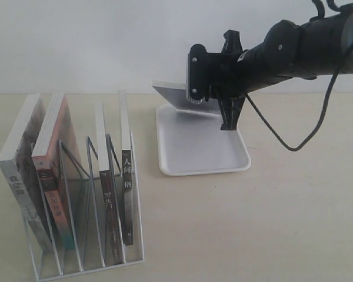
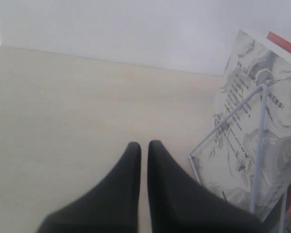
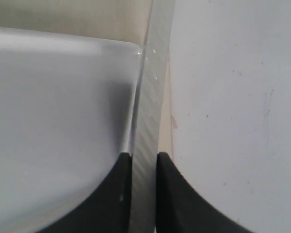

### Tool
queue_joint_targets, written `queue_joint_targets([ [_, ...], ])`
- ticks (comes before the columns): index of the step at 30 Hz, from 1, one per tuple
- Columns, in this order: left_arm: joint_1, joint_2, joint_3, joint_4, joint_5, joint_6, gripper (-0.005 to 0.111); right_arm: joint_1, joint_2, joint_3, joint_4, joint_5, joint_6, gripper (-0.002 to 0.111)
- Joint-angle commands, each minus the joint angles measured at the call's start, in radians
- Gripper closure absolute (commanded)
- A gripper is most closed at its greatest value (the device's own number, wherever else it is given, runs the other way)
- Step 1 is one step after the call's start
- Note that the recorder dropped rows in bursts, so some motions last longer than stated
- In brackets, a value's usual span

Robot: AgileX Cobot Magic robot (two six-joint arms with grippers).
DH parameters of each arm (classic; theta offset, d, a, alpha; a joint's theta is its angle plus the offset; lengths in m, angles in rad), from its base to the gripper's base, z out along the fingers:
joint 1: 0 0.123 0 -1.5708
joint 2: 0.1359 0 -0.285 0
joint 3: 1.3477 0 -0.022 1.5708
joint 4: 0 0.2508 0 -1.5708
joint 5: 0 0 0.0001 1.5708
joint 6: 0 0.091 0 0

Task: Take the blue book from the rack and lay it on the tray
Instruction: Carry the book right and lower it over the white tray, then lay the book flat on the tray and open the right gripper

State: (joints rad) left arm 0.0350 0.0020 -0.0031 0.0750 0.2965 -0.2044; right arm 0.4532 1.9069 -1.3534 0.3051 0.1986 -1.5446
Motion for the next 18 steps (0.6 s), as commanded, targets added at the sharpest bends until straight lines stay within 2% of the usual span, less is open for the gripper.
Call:
queue_joint_targets([
  [1, 0.003, -0.002, 0.003, 0.0, -0.001, 0.005, 0.102, -0.002, 0.018, -0.007, 0.005, -0.057, 0.003, 0.108],
  [18, 0.003, -0.002, 0.003, 0.0, -0.001, 0.005, 0.102, -0.002, 0.059, -0.007, 0.007, -0.053, 0.049, 0.108],
])
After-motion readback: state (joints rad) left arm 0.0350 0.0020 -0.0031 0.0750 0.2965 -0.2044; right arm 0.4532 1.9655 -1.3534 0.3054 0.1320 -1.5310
